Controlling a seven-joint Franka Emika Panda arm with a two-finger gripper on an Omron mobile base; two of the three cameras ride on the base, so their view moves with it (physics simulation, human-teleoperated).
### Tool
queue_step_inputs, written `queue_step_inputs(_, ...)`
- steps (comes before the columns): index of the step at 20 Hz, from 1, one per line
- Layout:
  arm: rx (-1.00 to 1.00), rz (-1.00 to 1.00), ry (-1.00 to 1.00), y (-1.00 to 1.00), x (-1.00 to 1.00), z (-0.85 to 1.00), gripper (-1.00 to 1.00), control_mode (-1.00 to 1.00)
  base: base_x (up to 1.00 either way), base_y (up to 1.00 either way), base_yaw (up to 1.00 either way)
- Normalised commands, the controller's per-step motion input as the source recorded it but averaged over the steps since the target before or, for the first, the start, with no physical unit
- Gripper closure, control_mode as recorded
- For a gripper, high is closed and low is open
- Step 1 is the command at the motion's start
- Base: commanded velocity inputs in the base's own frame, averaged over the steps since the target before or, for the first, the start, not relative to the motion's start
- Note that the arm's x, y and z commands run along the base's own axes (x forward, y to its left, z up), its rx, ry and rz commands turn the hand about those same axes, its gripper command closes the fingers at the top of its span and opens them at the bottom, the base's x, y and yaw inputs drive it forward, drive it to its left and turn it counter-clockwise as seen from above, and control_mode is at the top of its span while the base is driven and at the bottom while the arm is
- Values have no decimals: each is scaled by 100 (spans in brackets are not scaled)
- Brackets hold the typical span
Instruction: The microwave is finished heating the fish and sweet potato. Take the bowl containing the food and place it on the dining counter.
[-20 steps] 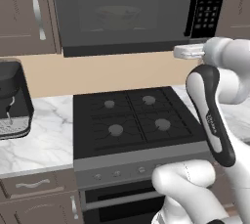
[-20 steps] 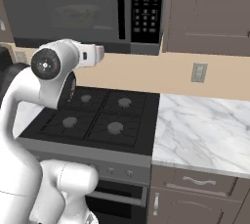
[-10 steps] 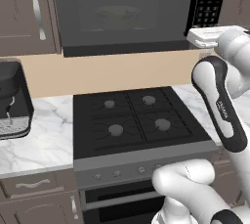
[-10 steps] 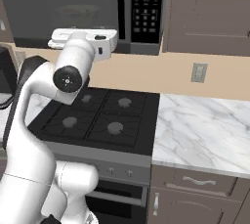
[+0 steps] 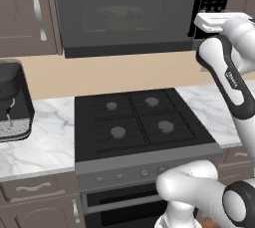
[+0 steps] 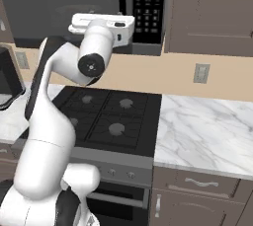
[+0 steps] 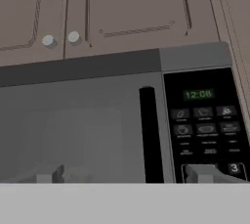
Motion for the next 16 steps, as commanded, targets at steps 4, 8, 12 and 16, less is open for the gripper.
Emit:
queue_step_inputs(4, 0, 0, 6, -8, 84, 0, -100, -100, 0, 0, 0)
queue_step_inputs(8, 0, 0, 5, -3, 86, 0, -100, -100, 0, 0, 0)
queue_step_inputs(12, 0, 0, 2, -20, 75, 0, -100, -100, 0, 0, 0)
queue_step_inputs(16, 0, 0, 0, -24, 68, 0, -100, -100, 0, 0, 0)
